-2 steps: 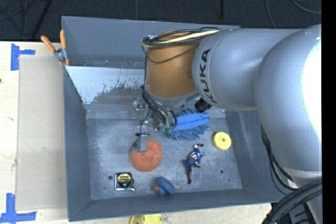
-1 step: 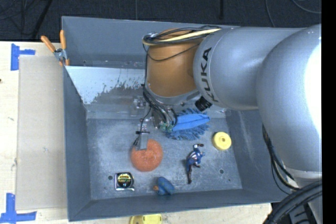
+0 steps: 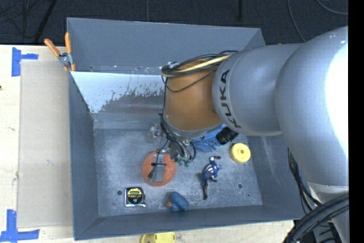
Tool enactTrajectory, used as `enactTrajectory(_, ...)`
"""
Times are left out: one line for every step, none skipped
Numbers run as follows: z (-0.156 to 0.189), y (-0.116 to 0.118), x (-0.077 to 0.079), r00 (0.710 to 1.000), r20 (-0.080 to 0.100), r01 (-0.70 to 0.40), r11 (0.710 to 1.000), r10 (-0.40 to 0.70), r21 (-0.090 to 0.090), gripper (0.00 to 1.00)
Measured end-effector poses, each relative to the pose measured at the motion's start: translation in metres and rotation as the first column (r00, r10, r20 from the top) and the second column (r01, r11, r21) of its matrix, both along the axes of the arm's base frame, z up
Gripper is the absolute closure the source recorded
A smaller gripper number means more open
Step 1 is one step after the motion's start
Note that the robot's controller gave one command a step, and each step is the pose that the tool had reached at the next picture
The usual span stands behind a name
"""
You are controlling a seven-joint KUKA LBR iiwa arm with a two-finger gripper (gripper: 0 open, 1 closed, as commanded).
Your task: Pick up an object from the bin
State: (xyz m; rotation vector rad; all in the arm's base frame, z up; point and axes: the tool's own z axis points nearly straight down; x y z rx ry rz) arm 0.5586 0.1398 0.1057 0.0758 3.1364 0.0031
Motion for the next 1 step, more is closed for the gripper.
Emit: enactTrajectory(-0.0005, -0.0175, -0.0704, 0.998, -0.011, 0.060, 0.998, -0.060, -0.004, 0.00)
